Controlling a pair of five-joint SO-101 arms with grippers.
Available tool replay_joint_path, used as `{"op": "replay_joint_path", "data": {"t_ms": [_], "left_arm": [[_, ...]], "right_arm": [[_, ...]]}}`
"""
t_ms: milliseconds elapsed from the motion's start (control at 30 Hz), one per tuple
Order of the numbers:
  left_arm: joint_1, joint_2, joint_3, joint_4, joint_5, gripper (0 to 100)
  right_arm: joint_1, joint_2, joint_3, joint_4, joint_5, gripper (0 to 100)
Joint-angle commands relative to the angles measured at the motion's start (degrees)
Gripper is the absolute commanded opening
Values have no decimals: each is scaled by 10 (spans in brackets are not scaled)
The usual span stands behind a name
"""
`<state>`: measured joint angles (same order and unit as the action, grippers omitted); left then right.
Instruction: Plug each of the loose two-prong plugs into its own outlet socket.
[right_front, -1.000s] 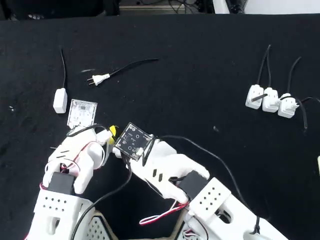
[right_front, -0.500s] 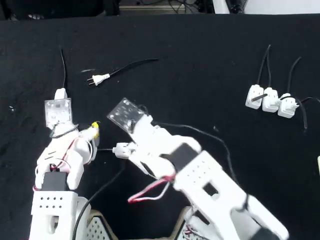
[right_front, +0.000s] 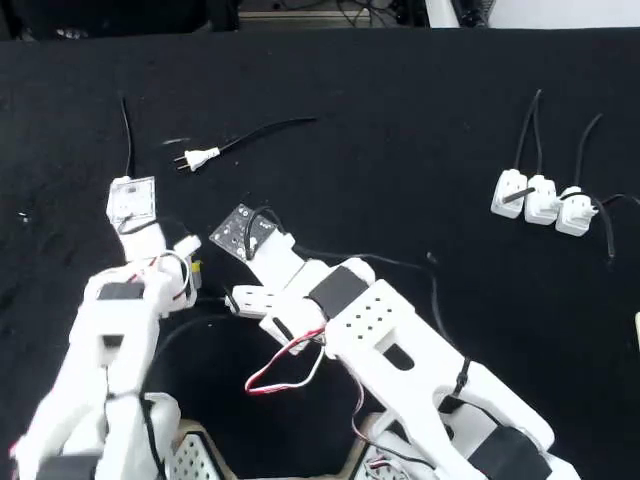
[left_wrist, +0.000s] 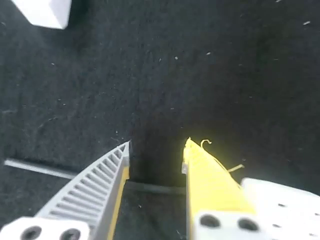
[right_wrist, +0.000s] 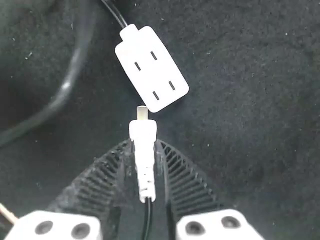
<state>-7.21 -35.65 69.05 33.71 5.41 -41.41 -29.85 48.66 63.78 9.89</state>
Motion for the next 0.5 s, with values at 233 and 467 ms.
{"op": "replay_joint_path", "data": {"t_ms": [233,467], "left_arm": [[22,193,-132,0,7,178],[25,194,-130,4,5,177]], "right_arm": [[9,1,35,-73,-4,10],[10,1,44,-80,-4,10]]}}
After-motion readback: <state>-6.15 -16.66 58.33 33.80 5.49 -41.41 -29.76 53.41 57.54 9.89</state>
